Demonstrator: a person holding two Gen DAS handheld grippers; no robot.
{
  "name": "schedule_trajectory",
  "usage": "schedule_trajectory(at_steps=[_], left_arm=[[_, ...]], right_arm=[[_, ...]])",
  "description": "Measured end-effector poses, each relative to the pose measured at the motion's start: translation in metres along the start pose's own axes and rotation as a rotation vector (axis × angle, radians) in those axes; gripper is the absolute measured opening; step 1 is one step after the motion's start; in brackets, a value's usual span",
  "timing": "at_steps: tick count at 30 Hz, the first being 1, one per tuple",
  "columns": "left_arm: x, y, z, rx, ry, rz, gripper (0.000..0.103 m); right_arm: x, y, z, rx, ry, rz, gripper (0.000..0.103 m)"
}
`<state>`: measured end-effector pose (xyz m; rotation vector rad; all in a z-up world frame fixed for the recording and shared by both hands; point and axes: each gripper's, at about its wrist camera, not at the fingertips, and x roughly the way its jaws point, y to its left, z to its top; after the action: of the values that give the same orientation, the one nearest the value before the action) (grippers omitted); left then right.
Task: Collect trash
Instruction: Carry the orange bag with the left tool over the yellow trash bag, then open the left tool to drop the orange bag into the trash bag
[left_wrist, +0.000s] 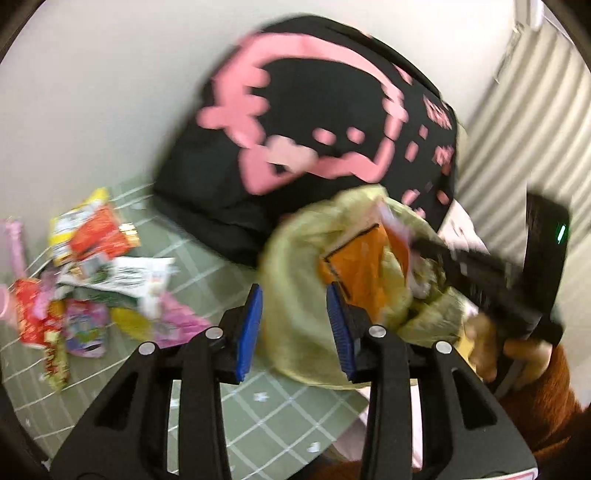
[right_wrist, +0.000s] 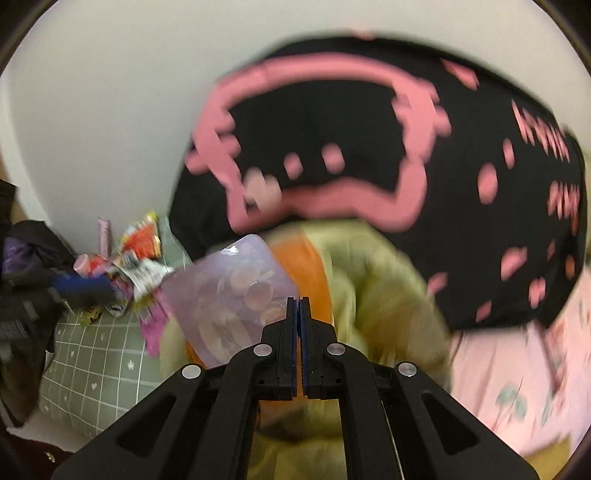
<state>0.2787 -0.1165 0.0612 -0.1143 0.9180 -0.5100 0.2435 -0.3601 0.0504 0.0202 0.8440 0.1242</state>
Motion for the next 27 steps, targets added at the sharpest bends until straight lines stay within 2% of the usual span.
schedule_trajectory(at_steps=[4,8,9,12,13,15,17,19,21,25,27], left_arm=[[-0.013,0.031,-0.009,-0.057,-0.019,0.042,0.035],[-0.008,0.06,-0.019,-0.095,-0.016,0.081,0.035],[-0.008,0.066,-0.024,-0.104,-0.017,0.095,0.035],[-0.011,0.092,-0.032,-0.155,-0.028,0.11,0.037],[-0.015,0.1,-0.034,-0.17,-0.041,0.111,0.042],[-0.023,0.115,-0.036,-0.198,-0.084,0.122,0.043],[-0.032,0.129,-0.038,-0.217,-0.11,0.134,0.043],[-0.042,0.143,-0.04,-0.225,-0.136,0.165,0.044],[-0.05,0.154,-0.042,-0.23,-0.157,0.202,0.044],[-0.068,0.186,-0.05,-0.271,-0.192,0.277,0.047],[-0.076,0.2,-0.054,-0.295,-0.205,0.306,0.047]], right_arm=[[0.006,-0.01,-0.025,0.081,0.05,-0.069,0.004],[0.015,-0.006,-0.036,0.067,0.092,-0.192,0.004],[0.015,-0.005,-0.038,0.069,0.096,-0.199,0.004],[0.011,-0.003,-0.043,0.105,0.076,-0.196,0.004],[0.007,-0.002,-0.044,0.123,0.059,-0.185,0.004],[0.0,-0.003,-0.045,0.156,0.017,-0.144,0.005],[-0.009,0.0,-0.044,0.17,-0.016,-0.161,0.009],[-0.019,0.006,-0.04,0.176,-0.054,-0.173,0.029],[-0.029,0.011,-0.035,0.183,-0.092,-0.15,0.038],[-0.037,0.028,-0.023,0.161,-0.141,-0.14,0.038],[-0.037,0.037,-0.019,0.153,-0.156,-0.107,0.038]])
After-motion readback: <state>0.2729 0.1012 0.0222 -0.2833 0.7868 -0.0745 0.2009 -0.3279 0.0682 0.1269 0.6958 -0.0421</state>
